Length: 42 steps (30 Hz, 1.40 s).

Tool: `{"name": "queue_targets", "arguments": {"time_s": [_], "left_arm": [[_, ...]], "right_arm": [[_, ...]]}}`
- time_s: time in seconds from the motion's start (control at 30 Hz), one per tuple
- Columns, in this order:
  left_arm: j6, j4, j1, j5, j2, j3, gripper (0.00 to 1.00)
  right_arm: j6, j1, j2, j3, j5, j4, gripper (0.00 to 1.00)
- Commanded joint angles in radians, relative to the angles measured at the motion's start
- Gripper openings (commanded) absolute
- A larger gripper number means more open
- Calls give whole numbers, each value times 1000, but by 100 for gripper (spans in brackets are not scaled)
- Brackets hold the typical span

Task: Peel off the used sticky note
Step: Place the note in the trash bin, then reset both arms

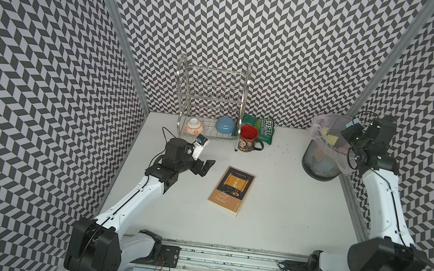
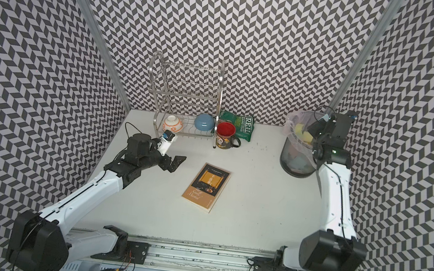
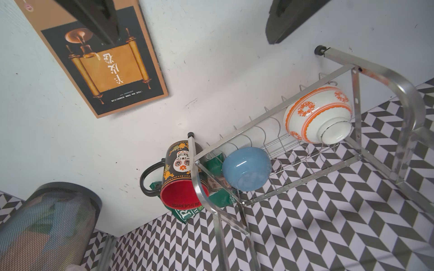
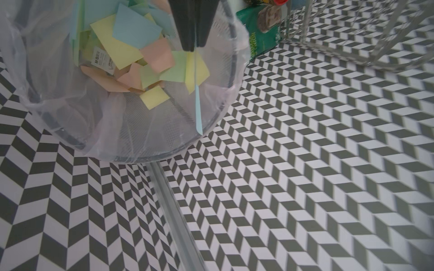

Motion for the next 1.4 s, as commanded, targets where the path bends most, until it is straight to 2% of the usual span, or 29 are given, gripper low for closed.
{"name": "queue_targets", "arguments": {"time_s": [0.0,0.17,0.2,0.3,0.57,0.77,0.9,1.03,1.17,1.37], "left_arm": [[-13,-13,20,32,-32,-26,100],[-7,-17,31,29,-51,-40,100],[-6,-19,33,30,-54,-41,100],[-5,-21,37,31,-60,-40,100],[-20,10,56,9,-65,-44,100],[-34,35,90,-13,-69,-34,100],[-54,69,116,-35,-88,-35,100],[-69,119,136,-58,-112,-61,100],[-78,207,165,-76,-131,-124,100],[-82,368,238,-78,-133,-264,100]], "right_arm": [[-24,-9,81,60,22,17,17],[-71,-11,151,123,-40,3,59],[-76,-12,144,122,-43,8,65],[-83,-12,118,124,-45,17,75],[-103,28,-12,83,-99,37,79],[-167,203,-147,-13,-6,52,79],[-197,362,-229,-117,34,83,79],[-212,516,-296,-257,45,134,80],[-234,672,-345,-499,85,252,84],[-207,704,-410,-825,-4,451,96]]}}
